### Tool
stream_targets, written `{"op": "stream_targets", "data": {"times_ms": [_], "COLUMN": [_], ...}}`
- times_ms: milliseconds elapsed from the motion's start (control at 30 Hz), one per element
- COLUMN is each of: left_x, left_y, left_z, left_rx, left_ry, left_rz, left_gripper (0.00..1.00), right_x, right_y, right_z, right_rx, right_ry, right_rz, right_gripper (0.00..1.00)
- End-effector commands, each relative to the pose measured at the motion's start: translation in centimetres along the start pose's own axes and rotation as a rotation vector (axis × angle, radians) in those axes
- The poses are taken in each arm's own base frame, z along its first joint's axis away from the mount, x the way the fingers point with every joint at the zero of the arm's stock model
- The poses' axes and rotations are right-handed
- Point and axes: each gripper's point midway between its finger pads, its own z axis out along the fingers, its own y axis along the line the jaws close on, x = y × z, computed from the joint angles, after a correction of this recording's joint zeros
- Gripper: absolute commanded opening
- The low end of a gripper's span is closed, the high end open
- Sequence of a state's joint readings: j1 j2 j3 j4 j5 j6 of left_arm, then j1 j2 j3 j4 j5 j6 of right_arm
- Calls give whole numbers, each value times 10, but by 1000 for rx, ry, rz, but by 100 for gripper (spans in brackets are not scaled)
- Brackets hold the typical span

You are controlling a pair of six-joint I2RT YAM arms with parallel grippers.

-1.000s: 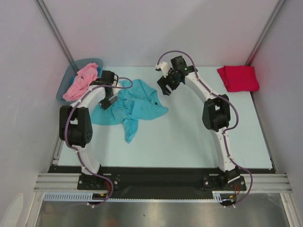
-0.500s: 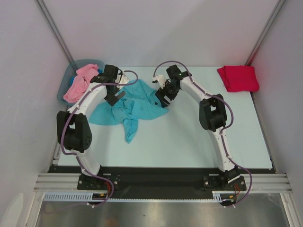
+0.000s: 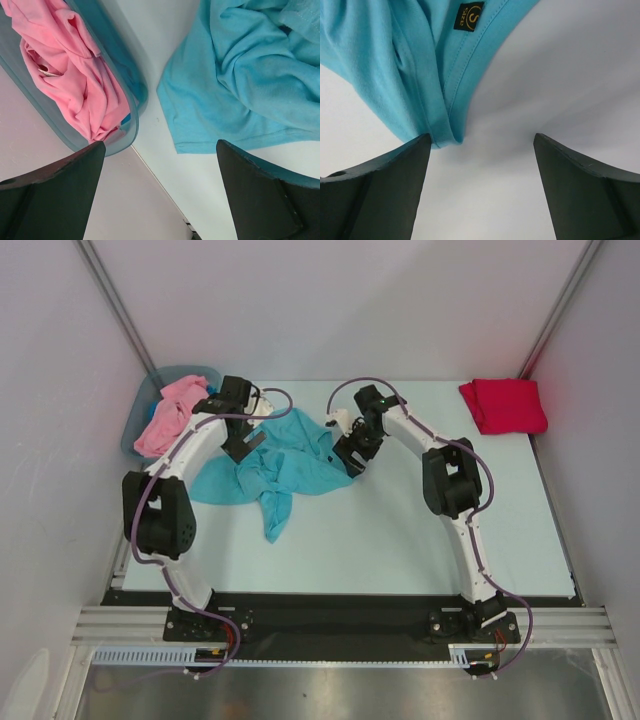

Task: Fold and stack the t-shirts
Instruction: Flatten the tshirt out

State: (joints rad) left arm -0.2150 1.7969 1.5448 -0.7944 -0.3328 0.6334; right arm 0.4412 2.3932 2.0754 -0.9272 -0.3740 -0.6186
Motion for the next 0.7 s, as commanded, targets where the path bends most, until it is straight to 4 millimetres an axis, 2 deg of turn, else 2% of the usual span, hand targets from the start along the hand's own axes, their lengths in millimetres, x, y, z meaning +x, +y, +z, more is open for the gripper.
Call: {"op": "stream_targets", "data": {"times_ms": [0, 67, 133, 233, 300, 500, 600, 667], "left_x": [-15, -16, -17, -19, -20, -24, -25, -26], "left_y": [14, 12, 14, 17, 17, 19, 21, 21], "left_z": [-5, -3, -1, 1, 4, 6, 7, 9], "left_rx": [-32, -27, -31, -42, -40, -45, -51, -52], "left_ry": [-49, -49, -45, -46, -44, -42, -42, -40], "left_rz": [-38, -33, -26, -18, -16, -6, 2, 5], "left_gripper": [100, 100, 100, 100, 100, 100, 100, 100], "right_x": [-10, -13, -13, -9, -5, -2, 1, 2], "right_y": [10, 12, 17, 23, 22, 24, 22, 21], "right_z": [-29, -35, -35, -28, -20, -12, -9, -6], "right_rx": [11, 11, 6, -6, -16, -35, -32, -30], "right_ry": [-13, -18, -3, 25, 41, 54, 65, 70], "right_rz": [-53, -76, -113, -150, -148, -139, -138, -131], "right_gripper": [91, 90, 84, 66, 57, 61, 59, 54]}}
